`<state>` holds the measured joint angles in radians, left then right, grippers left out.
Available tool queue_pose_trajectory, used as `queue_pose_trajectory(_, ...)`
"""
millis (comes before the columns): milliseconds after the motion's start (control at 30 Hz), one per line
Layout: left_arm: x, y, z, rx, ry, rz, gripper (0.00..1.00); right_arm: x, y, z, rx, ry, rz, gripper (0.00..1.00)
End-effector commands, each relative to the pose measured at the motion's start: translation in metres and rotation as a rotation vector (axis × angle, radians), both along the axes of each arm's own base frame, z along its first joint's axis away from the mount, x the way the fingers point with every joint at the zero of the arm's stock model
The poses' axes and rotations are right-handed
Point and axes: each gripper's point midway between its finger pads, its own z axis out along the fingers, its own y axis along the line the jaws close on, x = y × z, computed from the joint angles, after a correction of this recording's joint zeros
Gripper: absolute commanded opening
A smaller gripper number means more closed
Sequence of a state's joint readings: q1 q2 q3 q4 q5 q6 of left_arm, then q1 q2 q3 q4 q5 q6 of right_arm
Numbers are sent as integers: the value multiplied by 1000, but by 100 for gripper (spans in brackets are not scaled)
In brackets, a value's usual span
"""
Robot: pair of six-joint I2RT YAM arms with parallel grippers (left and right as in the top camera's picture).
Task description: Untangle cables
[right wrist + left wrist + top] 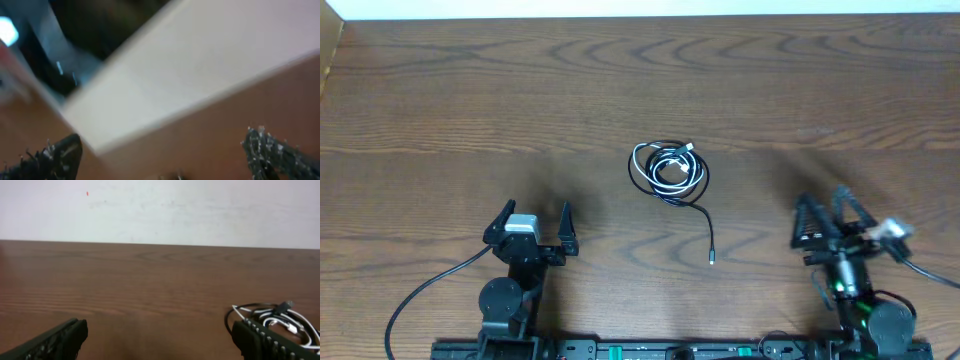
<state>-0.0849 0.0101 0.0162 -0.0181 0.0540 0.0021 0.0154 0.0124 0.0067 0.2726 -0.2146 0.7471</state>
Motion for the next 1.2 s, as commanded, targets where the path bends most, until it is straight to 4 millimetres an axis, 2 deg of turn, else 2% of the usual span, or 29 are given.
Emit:
queue_pose_trajectory(0, 0, -5, 3, -27, -21, -30, 98, -10, -19, 37, 133, -129, -73, 99)
queue_pose_trajectory(67, -1, -15, 13, -34, -63, -88, 98, -22, -15, 63, 64, -228, -73, 99)
queue_pose_trajectory(200, -8, -41, 36, -47, -139, -247, 98, -38, -18, 106, -69, -306, -146, 99)
queue_pose_trajectory(300, -13, -43, 58, -75, -168, -260, 98, -42, -19, 128, -195, -270, -194, 99)
queue_pose_trajectory(400, -20, -42, 89, -73, -210, -262, 98, -38, -18, 138, -322, -142, -211, 99)
queue_pose_trajectory(467, -22, -42, 108, -73, -209, -262, 98, -30, -18, 135, -402, -19, -203, 99)
queue_pose_trajectory(567, -21, -43, 127, -77, -129, -265, 98, -16, -18, 119, -502, 185, -166, 99)
queue_pose_trajectory(700, -9, -45, 145, -88, 88, -259, 98, 8, -10, 98, -571, 412, -60, 99)
queue_pose_trajectory(800, 2, -46, 156, -99, 297, -249, 97, 24, 12, 87, -598, 507, 108, 99)
queue_pose_trajectory(867, 8, -50, 161, -95, 433, -269, 98, 28, 36, 85, -612, 525, 281, 99)
queue_pose_trajectory(933, 12, -65, 167, -72, 530, -371, 98, 29, 61, 87, -608, 506, 461, 99)
queue_pose_trajectory(1000, 20, -81, 175, -122, 596, -463, 98, 32, 80, 89, -577, 474, 601, 99)
queue_pose_trajectory(1100, 28, -100, 173, -191, 666, -567, 98, 42, 90, 84, -500, 496, 682, 99)
queue_pose_trajectory(1167, 33, -105, 162, -219, 718, -594, 98, 49, 96, 75, -398, 570, 731, 99)
